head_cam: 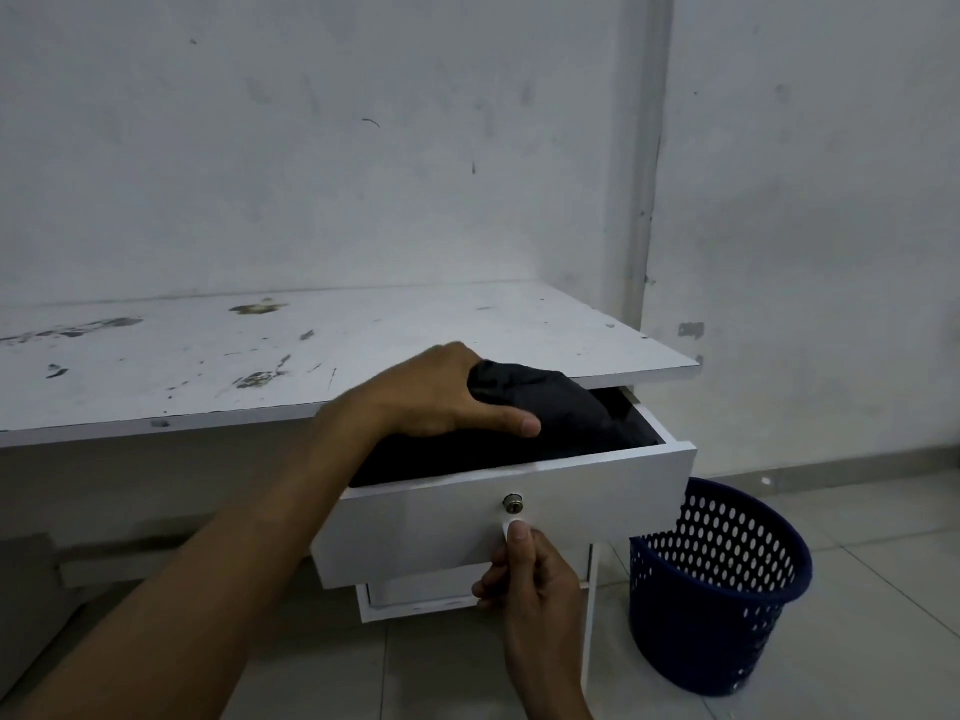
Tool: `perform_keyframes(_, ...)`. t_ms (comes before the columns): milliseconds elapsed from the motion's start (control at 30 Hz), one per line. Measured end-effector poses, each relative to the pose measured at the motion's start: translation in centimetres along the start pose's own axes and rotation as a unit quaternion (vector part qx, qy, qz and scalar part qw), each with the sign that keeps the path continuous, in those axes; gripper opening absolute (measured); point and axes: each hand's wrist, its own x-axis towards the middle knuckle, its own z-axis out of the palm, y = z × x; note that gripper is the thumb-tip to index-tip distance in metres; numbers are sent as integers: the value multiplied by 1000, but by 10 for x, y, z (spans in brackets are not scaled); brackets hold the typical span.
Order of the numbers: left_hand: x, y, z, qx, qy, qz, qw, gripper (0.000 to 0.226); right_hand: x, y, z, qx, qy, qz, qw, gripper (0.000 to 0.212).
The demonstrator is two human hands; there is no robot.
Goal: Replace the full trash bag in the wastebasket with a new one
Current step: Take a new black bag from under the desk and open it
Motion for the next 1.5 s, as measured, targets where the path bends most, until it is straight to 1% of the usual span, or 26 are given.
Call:
perform_keyframes(67, -4, 8, -20, -45, 27, 38, 998, 48, 2, 1, 1, 3, -10, 7, 1000, 48)
perform_keyframes(100, -7, 10, -31, -72, 54, 55, 994, 44, 4, 2, 2, 4, -16, 13, 1000, 48)
perform_keyframes(167, -9, 11, -52, -119, 132, 78, 981, 39, 9, 3, 7, 0, -27, 20, 999, 47)
perform_keyframes(200, -8, 10, -62, -124, 178, 80, 973, 39, 12, 4, 10, -1, -31, 21, 999, 46)
perform_keyframes(267, 0, 1, -76, -89, 257, 67, 960, 45, 20, 3, 15, -5, -31, 19, 999, 46)
perform_keyframes(333, 12, -13, -81, -23, 284, 32, 958, 53, 32, 2, 18, -13, -30, 10, 999, 46)
perform_keyframes(400, 24, -30, -80, 34, 268, -19, 963, 63, 46, 0, 21, -15, -34, 11, 999, 46)
perform_keyframes(467, 32, -43, -76, 68, 236, -53, 968, 66, 63, -1, 23, -11, -42, 17, 999, 47)
perform_keyframes(533, 38, -52, -69, 68, 203, -65, 975, 62, 80, -1, 25, -10, -49, 15, 999, 47)
perform_keyframes(633, 45, -62, -57, 49, 168, -62, 983, 51, 98, 6, 30, -23, -65, 12, 998, 43)
perform_keyframes(700, 50, -72, -49, 38, 150, -73, 985, 57, 105, 12, 33, -31, -80, 12, 996, 36)
perform_keyframes(800, 54, -93, -37, 31, 132, -113, 984, 78, 114, 19, 34, -46, -85, -6, 995, 31)
perform_keyframes(867, 54, -99, -33, 26, 131, -126, 983, 95, 121, 22, 35, -48, -86, -11, 995, 32)
perform_keyframes(933, 53, -100, -32, 25, 132, -125, 983, 102, 128, 24, 37, -49, -87, -8, 995, 33)
perform_keyframes(1133, 53, -100, -30, 26, 135, -118, 983, 103, 143, 28, 47, -14, -76, 31, 997, 38)
perform_keyframes(1300, 56, -105, -29, 23, 152, -121, 981, 103, 148, 27, 51, 45, -82, 70, 993, 37)
perform_keyframes(1500, 55, -108, -27, 14, 168, -113, 979, 100, 140, 22, 49, 41, -73, 69, 994, 35)
